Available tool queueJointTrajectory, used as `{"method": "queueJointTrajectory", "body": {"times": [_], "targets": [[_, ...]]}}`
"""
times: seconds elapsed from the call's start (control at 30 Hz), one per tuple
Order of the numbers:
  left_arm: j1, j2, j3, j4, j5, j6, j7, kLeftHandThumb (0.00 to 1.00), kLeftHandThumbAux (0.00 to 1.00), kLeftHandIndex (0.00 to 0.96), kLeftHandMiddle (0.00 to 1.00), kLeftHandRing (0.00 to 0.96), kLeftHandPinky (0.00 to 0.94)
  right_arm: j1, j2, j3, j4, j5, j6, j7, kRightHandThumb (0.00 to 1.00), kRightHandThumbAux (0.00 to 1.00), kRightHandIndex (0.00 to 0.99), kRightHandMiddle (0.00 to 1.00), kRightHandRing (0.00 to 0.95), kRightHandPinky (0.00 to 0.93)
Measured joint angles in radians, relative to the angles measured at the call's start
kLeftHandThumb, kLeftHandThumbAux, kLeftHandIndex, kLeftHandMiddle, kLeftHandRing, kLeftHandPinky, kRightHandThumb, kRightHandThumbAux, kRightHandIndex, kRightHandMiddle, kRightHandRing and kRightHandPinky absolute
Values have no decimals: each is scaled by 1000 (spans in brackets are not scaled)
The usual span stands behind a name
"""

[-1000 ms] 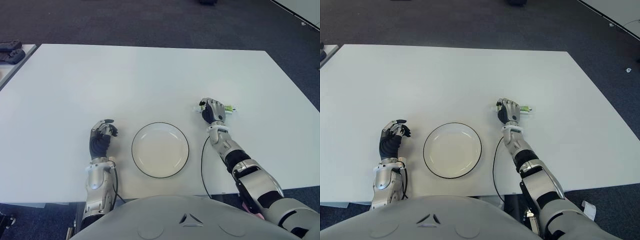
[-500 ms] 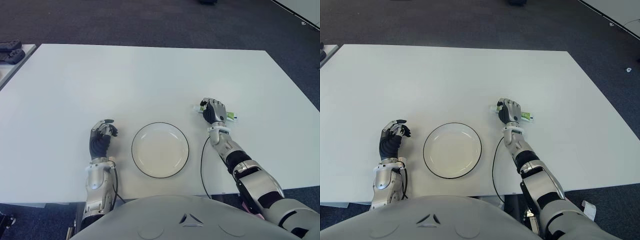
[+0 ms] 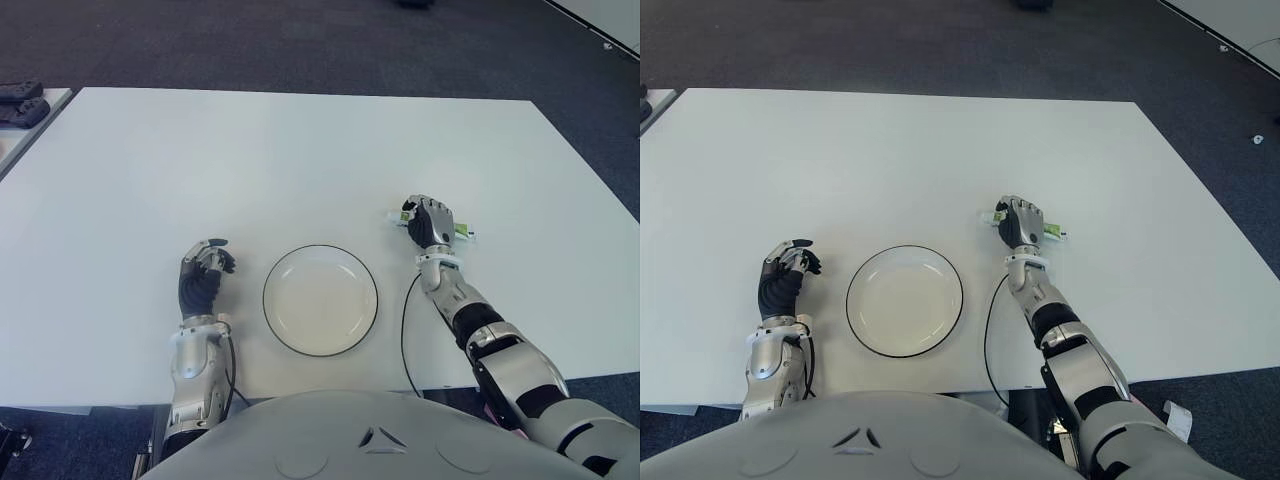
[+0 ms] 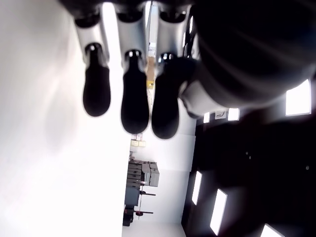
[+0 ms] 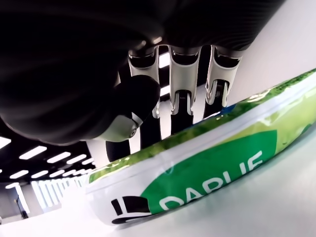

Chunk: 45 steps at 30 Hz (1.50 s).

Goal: Put the toothpaste on the table into the plate.

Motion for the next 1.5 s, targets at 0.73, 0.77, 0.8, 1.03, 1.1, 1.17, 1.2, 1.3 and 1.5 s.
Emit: {"method": "queueJointTrajectory", "body": {"times": [0.73,0.77,0.8,1.03,1.1,1.17,1.2,1.3,1.5], "targets": [[0,0,1,-3,-5,3,0,705,719,435,628,625,604,33,3,-35,-30,46,-140,-45,1000,671,405,400,471,515],[1,0,1,-6,-4,7,0,705,719,435,627,625,603,37,0,-36,-46,46,-139,-39,1000,672,403,397,469,510],[2,0,1,-7,-4,9,0,705,719,435,625,621,602,42,-2,-38,-57,46,-137,-32,1000,675,402,383,459,510],[15,-2,0,-36,-2,28,5,706,718,435,615,612,602,149,-48,-43,-285,52,-28,182,806,606,362,291,378,430],[17,-2,1,-38,-2,28,10,706,718,435,613,612,603,174,-63,-47,-352,56,11,247,820,516,300,262,351,407],[17,-2,2,-36,0,24,13,706,719,435,613,612,602,194,-83,-48,-417,56,55,322,768,448,230,206,286,351],[17,-2,2,-34,1,20,15,706,719,435,614,612,601,201,-94,-49,-446,56,75,356,723,412,189,166,235,307],[16,-2,2,-20,5,-1,15,705,719,435,618,616,606,220,-126,-48,-529,51,143,465,636,346,118,102,150,221],[12,-1,-1,-5,8,-23,15,705,719,434,626,621,604,225,-179,-31,-641,6,243,642,539,268,12,10,15,38]]}}
